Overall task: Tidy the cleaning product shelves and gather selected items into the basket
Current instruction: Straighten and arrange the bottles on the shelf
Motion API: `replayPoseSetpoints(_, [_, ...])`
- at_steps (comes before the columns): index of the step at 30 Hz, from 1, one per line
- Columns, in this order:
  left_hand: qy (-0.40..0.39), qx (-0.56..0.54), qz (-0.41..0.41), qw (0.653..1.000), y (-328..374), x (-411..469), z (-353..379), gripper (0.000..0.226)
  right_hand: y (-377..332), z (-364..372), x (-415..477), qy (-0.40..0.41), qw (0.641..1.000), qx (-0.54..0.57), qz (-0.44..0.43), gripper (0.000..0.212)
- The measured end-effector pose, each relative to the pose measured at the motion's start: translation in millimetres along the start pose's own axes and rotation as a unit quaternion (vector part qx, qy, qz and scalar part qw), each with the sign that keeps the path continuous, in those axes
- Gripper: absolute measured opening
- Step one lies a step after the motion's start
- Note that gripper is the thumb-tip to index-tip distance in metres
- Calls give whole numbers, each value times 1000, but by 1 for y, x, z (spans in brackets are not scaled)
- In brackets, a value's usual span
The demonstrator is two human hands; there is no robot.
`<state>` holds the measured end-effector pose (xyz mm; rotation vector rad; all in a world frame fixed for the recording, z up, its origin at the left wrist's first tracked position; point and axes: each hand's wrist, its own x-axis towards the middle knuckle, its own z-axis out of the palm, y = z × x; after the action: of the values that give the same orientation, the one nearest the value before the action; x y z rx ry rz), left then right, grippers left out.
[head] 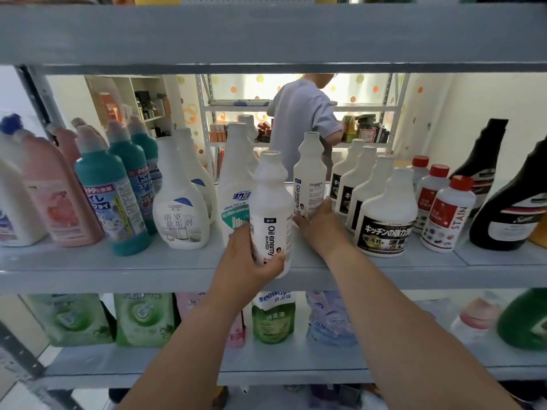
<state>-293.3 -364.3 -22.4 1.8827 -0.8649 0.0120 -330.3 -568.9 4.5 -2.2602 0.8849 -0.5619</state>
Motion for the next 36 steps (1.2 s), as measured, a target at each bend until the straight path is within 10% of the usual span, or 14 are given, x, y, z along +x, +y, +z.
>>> replayPoseSetpoints(9, [13,-47,-7,999,7,-9,-4,53,28,-2,-79,8,954,-246,-168,53])
replayPoseSetpoints(13, [34,-156,-18,987,10,-37,-5,52,27,-7,-123,-67,975,38,-210,46])
replayPoseSetpoints(17, [5,-378,-82,922,16,-83,3,39,16,-11,-168,-156,886,418,-129,35])
replayPoseSetpoints(22, [-91,-584,-231,773,20,-130,7,76,20,14,-217,-130,844,508,-115,45])
replayPoseSetpoints(25, [-146,-617,-265,727,14,-149,2,57,27,20,-245,-106,849,509,-97,44])
replayPoseSetpoints(36, [-203,-655,-304,661,-3,-194,8,45,38,19,-293,-102,873,476,-42,43])
